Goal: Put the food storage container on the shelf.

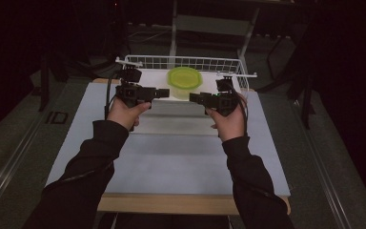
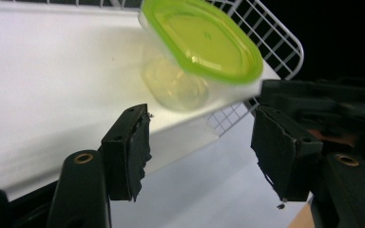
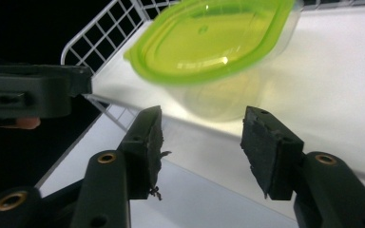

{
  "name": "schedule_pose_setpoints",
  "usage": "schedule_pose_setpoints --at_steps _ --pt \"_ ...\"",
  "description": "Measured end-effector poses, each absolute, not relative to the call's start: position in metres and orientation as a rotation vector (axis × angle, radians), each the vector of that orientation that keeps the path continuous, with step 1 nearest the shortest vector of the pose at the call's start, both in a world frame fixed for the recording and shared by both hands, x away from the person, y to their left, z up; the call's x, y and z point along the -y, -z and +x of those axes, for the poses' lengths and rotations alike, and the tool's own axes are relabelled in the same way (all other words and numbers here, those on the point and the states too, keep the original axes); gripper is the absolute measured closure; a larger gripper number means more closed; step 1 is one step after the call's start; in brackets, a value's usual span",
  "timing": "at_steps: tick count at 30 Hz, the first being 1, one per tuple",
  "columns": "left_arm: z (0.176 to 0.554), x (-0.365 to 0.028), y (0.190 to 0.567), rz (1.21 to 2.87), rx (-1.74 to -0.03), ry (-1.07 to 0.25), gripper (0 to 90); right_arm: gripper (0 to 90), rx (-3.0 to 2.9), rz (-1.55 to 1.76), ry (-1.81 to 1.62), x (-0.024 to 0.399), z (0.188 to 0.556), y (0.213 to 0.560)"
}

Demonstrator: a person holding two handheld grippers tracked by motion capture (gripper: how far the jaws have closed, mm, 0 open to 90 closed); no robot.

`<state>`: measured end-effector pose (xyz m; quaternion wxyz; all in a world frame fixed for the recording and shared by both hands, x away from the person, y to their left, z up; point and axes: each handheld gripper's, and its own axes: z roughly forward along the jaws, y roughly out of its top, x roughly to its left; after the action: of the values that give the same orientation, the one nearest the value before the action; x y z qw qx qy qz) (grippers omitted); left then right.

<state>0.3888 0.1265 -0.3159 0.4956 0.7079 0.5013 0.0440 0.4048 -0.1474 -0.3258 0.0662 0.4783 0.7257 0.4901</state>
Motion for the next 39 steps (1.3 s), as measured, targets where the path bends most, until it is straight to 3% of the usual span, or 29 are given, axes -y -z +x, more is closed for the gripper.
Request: schedule_pose_setpoints --at_steps 4,9,12,21,23,32,39 --pt "0.375 -0.130 0.328 1.709 -1.167 -0.122 39.1 55.3 -2.214 1.410 -1.472 0.142 0.403 0.337" --pt "0.358 -0.130 0.344 1.767 -1.095 -0.151 28.3 84.8 -2.209 1.358 -1.399 0.133 0.400 0.338" --pt "0.351 -0.134 0.355 1.771 -1.045 -0.100 24.2 90.0 -2.229 1.355 -1.367 0.128 0.401 0.338" --pt "0.331 -0.147 0.392 1.731 -1.024 -0.097 14.5 89.2 -2.221 1.371 -1.353 0.118 0.412 0.343" --pt "0.327 -0.150 0.402 1.731 -0.995 -0.102 2.5 87.8 -2.212 1.392 -1.367 0.118 0.416 0.345" --pt "0.312 -0.156 0.436 1.771 -0.990 -0.139 2.4 86.6 -2.183 1.426 -1.361 0.118 0.426 0.349" --pt "0.305 -0.148 0.442 1.821 -0.939 -0.175 2.5 85.8 -2.159 1.462 -1.383 0.122 0.436 0.346"
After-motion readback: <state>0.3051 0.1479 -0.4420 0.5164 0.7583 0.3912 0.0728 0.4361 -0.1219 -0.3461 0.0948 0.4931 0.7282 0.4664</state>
